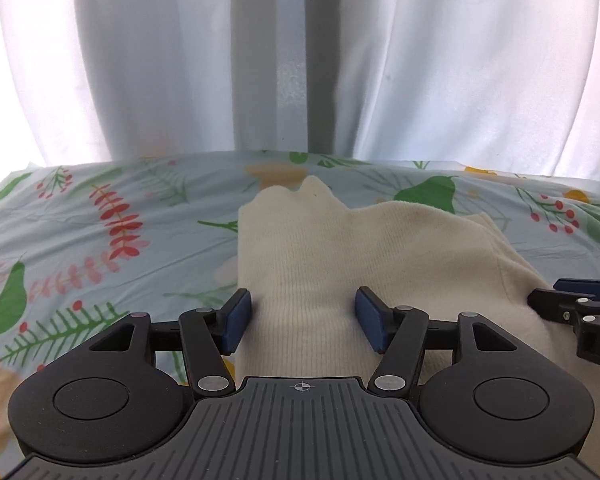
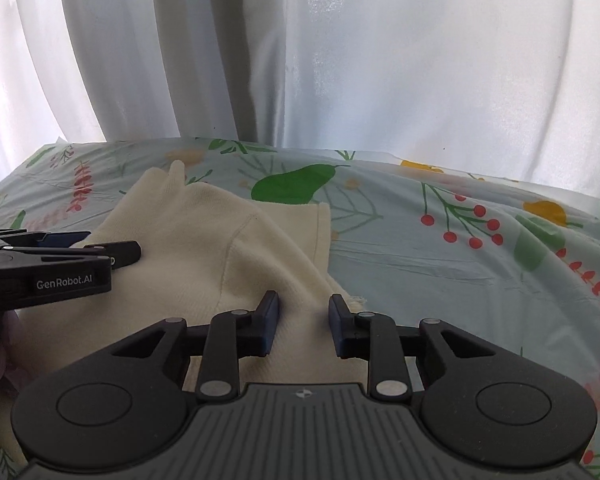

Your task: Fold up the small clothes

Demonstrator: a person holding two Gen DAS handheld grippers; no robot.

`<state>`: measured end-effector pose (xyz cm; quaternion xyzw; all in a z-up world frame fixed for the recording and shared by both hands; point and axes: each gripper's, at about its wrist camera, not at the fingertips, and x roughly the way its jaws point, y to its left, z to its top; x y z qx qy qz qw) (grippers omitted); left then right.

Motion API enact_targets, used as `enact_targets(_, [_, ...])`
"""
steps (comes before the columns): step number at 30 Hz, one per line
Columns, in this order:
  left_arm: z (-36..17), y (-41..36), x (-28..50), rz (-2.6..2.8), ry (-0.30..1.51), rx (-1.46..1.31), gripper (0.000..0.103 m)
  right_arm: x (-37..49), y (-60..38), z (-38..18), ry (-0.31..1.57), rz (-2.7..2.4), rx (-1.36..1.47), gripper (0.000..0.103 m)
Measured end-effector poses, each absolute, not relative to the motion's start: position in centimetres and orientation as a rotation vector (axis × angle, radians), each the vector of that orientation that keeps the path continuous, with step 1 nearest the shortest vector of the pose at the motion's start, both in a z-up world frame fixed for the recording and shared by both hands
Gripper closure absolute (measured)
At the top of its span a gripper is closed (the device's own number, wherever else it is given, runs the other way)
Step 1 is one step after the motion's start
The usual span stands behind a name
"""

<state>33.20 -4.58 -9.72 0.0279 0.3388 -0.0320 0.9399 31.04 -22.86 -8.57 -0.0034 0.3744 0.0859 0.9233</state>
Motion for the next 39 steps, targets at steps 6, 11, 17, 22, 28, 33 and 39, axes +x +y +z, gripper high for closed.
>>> enact_targets(6, [-6.9, -1.3, 29.7, -0.152, 0.722, -0.017, 0.04, 29.1, -23.8, -7.3, 0.771, 0.156, 0.068, 0.072])
enact_targets(11, [-6.9, 1.9, 25.0, -0.164, 0.764, -0.15, 0.04, 22.0, -22.8, -5.5, 0.702, 0.244, 0.113, 0.072])
enact_targets(17, [-7.4, 1.6, 22.8, -0.157, 0.75, -0.087, 0.028, 18.8, -20.0, -7.2, 0.733, 0.185, -0.063, 0.073])
enact_targets(22, [-7.3, 2.0, 22.0, -0.142, 0.83, -0.109, 0.034, 19.4, -20.9, -7.2, 0.758, 0.14, -0.025, 0.073])
enact_targets(28, [-7.1, 2.8, 17.5, -0.152, 0.841, -0.133, 0.034, 16.3, -24.2, -6.8, 0.831, 0.199, 0.317, 0.061])
enact_targets(33, [-7.8, 1.7, 16.7, -0.143, 0.858, -0.112, 0.034, 15.6, -26.3, -9.4, 0.89, 0.251, 0.619, 0.059])
enact_targets(39, [-8.8, 1.2, 17.0, -0.118, 0.898, -0.115, 0.034, 16.7, -26.3, -11.2, 0.896, 0.294, 0.799, 0.088])
